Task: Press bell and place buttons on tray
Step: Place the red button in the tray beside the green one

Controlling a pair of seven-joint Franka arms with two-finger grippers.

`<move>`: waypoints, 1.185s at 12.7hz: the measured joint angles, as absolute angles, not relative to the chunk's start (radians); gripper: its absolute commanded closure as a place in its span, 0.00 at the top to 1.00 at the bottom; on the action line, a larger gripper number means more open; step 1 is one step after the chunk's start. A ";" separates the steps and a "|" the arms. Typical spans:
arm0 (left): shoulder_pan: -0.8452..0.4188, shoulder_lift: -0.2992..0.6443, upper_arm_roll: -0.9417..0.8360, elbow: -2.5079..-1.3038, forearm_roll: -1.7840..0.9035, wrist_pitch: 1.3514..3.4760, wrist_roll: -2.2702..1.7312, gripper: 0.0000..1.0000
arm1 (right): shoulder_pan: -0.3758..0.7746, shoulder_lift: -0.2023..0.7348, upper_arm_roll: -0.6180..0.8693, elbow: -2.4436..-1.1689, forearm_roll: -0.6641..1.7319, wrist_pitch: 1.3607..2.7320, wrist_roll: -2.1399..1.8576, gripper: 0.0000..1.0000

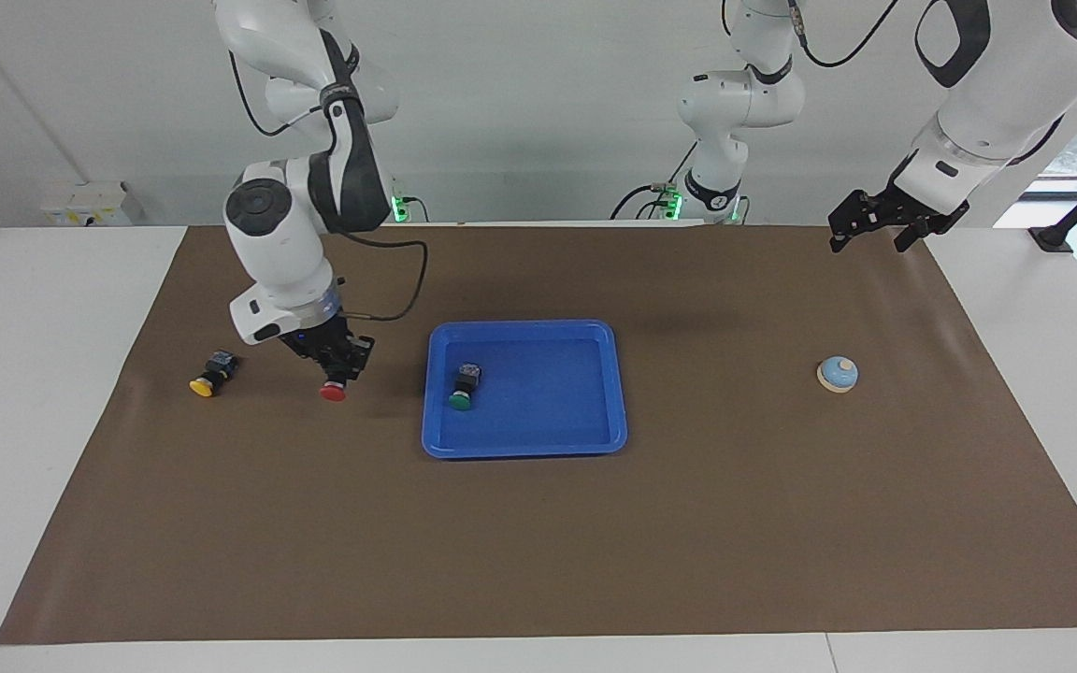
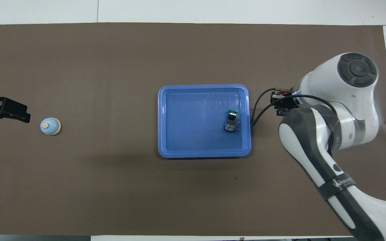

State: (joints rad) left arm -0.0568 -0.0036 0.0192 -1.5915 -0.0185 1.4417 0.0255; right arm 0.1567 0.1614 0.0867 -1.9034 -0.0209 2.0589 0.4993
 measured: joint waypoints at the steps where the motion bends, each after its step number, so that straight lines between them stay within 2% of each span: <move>1: -0.057 -0.004 0.019 -1.591 -0.018 1.442 0.025 1.00 | 0.220 0.178 0.088 -1.877 -0.021 2.052 0.558 0.00; 4: -0.057 -0.004 0.019 -1.591 -0.018 1.442 0.025 1.00 | 0.390 0.280 0.090 -1.762 -0.021 2.022 0.726 0.00; 6: -0.057 -0.004 0.019 -1.591 -0.018 1.442 0.025 1.00 | 0.457 0.366 0.090 -1.691 -0.021 2.034 0.789 0.00; 9: -0.057 -0.004 0.019 -1.591 -0.018 1.442 0.025 1.00 | 0.470 0.454 0.089 -1.714 -0.021 2.159 0.795 0.00; 12: -0.057 -0.004 0.019 -1.592 -0.018 1.442 0.025 1.00 | 0.478 0.472 0.089 -1.753 -0.021 2.218 0.795 0.00; 13: -0.057 -0.004 0.019 -1.591 -0.018 1.442 0.025 1.00 | 0.479 0.472 0.089 -1.770 -0.021 2.238 0.795 0.68; 14: -0.057 -0.004 0.019 -1.591 -0.018 1.442 0.025 1.00 | 0.479 0.469 0.089 -1.781 -0.021 2.252 0.797 1.00; 15: -0.057 -0.004 0.019 -1.591 -0.018 1.442 0.025 1.00 | 0.479 0.466 0.088 -1.785 -0.021 2.251 0.805 1.00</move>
State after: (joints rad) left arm -0.0568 -0.0036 0.0192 -1.5915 -0.0185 1.4417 0.0255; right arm 0.4789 0.4664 0.0881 -1.7852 -0.0209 2.2507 0.8045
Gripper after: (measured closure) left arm 0.000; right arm 0.515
